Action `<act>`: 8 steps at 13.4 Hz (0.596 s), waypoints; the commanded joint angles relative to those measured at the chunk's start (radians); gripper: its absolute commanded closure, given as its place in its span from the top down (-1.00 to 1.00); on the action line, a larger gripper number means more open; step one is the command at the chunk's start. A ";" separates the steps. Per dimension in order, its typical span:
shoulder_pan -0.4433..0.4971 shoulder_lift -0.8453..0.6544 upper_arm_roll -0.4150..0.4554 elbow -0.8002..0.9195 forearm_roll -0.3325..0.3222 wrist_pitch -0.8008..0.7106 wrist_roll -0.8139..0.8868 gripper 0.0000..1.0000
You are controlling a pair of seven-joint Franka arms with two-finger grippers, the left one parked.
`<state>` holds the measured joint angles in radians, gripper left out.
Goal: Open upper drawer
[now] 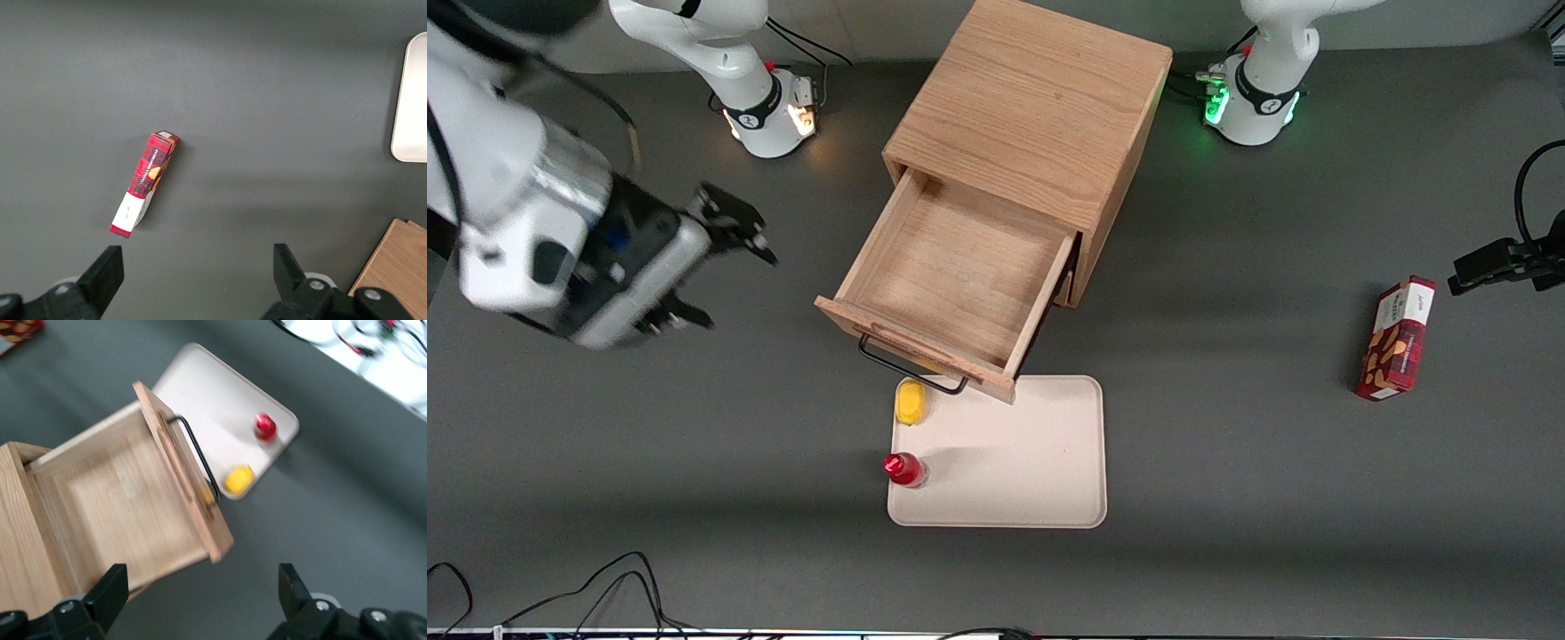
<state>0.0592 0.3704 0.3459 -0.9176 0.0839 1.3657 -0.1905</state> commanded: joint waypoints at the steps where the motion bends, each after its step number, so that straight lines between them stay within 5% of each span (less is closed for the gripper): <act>1: -0.013 -0.149 -0.073 -0.148 -0.033 -0.034 0.137 1.00; 4: -0.015 -0.206 -0.200 -0.237 -0.052 -0.276 0.146 1.00; 8: -0.015 -0.490 -0.291 -0.679 -0.052 -0.112 0.252 1.00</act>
<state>0.0343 0.1097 0.0632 -1.2963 0.0477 1.1443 -0.0061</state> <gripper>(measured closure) 0.000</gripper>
